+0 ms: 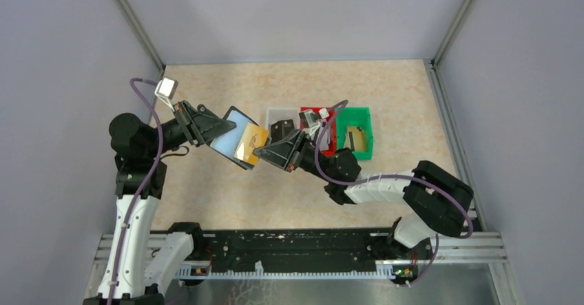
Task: Take the credit cards out of the card holder
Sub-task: Place the credit card in the storage box.
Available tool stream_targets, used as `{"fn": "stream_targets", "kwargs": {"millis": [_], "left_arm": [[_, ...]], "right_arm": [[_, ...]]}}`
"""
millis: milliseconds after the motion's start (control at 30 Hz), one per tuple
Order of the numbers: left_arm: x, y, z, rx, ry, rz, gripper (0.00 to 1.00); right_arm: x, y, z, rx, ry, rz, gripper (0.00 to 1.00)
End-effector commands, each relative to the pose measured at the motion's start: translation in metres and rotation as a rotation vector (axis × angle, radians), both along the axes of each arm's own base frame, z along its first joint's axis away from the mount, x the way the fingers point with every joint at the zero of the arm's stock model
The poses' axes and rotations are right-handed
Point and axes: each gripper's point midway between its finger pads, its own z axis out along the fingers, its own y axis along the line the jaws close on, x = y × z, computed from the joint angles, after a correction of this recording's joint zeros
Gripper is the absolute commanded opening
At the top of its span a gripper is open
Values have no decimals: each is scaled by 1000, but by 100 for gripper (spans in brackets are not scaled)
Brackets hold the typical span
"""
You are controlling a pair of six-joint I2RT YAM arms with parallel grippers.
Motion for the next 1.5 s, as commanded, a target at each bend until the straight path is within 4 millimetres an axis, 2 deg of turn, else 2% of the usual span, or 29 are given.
{"fn": "stream_targets", "kwargs": {"millis": [0,567,633,667,700,800,833,933,1100,1267,1467], "left_arm": [[-3,3,18,9,-102,18,0],[3,6,20,50,-152,29,0],[2,5,22,61,-173,26,0],[2,6,23,69,-187,26,0],[1,6,23,77,-199,25,0],[-1,5,22,100,-214,17,0],[-2,5,21,106,-221,15,0],[-2,5,17,119,-222,11,0],[-1,4,10,131,-212,-11,0],[-3,4,11,134,-219,-23,0],[-8,3,13,140,-232,-35,0]], "right_arm": [[-6,-21,18,61,-47,-33,0],[-1,-48,0,5,-23,-73,0],[2,-56,-4,-30,-20,-82,0],[8,-60,-13,-79,0,-91,0],[13,-67,-18,-118,9,-109,0],[35,-89,-52,-363,75,-194,0],[45,-102,-70,-484,103,-248,0],[65,-152,-95,-777,106,-424,0],[88,-214,-119,-1054,152,-527,0],[115,-240,-147,-1286,181,-591,0],[151,-251,-184,-1394,215,-611,0]]}}
